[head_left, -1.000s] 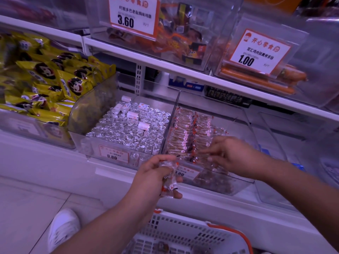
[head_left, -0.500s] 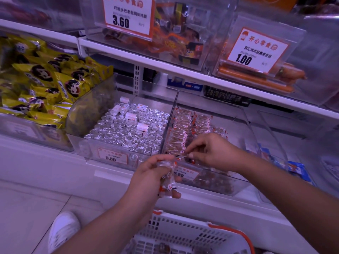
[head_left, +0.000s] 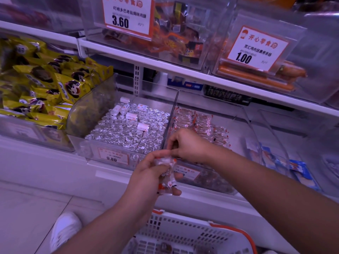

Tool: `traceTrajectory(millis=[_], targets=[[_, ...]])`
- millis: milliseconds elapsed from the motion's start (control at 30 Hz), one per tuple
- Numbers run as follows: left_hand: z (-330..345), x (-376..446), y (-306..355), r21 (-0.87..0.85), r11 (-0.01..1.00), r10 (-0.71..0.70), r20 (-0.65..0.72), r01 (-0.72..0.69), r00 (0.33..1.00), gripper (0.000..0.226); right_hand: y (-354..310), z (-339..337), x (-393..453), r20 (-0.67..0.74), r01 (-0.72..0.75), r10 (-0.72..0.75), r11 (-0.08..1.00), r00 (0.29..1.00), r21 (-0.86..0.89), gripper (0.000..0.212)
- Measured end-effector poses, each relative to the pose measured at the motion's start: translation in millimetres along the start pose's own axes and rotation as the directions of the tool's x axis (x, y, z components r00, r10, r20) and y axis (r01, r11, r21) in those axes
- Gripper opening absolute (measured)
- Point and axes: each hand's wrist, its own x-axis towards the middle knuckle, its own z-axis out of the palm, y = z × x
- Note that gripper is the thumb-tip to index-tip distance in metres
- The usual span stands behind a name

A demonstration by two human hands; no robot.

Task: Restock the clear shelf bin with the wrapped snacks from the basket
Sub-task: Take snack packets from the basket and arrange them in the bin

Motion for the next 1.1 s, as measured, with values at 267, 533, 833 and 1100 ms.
traceTrajectory(millis=[267,533,833,1100], targets=[[10,-3,-6,0.116,0.980,0.166,-0.049,-0.159,0.985,0.033,-15,0,-97,-0.519,0.035,0.312,0.831,0.796,0.555,0.016],[45,-8,-19,0.159,0.921,0.353,0.045,-0.356,0.935,0.029,-41,6,-130,-0.335,0.066,0.319,0.630,0.887,0.774,0.039],[15,49,20,0.854,-0.020,0.618,0.419,-0.519,0.665,0.046,103,-110,-51,-0.382,-0.352,0.296,0.932,0.875,-0.083,0.030],[2,73,11,0.905,0.009,0.476,0.370,-0.425,0.798,0.047,186,-103,35,-0.198,-0.333,0.269,0.776,0.943,-0.535,0.031]])
